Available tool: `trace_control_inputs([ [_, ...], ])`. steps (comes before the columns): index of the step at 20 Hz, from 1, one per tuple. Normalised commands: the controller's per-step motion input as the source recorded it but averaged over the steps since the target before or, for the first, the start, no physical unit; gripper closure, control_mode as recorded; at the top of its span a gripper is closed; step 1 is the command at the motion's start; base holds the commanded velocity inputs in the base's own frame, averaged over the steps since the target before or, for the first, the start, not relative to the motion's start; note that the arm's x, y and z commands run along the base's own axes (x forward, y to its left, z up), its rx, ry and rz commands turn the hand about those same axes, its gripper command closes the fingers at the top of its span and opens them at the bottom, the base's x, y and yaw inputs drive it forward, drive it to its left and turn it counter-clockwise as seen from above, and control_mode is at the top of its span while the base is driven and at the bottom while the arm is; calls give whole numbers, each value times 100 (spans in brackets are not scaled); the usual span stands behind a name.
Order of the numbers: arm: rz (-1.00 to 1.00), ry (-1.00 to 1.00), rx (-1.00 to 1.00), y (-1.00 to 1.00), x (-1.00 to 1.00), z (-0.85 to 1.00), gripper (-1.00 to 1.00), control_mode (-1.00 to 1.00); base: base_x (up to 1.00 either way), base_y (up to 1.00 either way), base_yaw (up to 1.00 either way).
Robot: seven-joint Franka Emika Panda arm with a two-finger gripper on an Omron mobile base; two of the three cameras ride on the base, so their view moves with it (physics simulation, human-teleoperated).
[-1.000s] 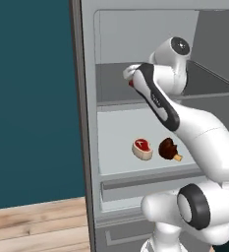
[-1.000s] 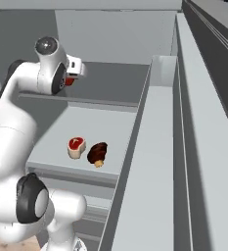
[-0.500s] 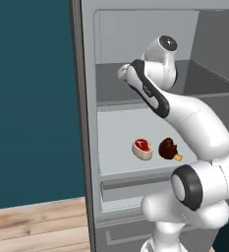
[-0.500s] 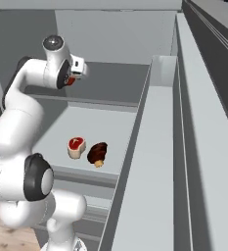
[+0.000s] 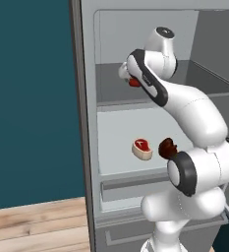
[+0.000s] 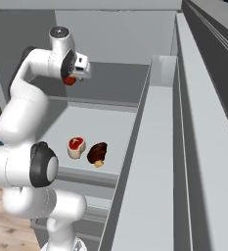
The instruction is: Gather the garlic and bell pepper from the fridge and place them on a tray on the dining counter. Then gather the steaks from the fridge and place them on the other tray.
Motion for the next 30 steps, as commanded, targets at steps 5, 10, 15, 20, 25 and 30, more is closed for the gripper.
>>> trace_control_inputs([
  [5, 0, 20, -4, 2, -5, -52, -100, -100, 0, 0, 0],
  [10, 0, 10, -4, 14, 0, -48, 100, -100, 0, 0, 0],
  [15, 0, 1, -5, 7, -46, -91, 100, -100, 0, 0, 0],
  [20, 0, -14, -3, 2, -61, -89, 100, -100, 0, 0, 0],
  [25, 0, -27, 0, 0, -71, -15, 100, -100, 0, 0, 0],
  [30, 2, -2, 0, -5, -99, 58, 100, -100, 0, 0, 0],
])
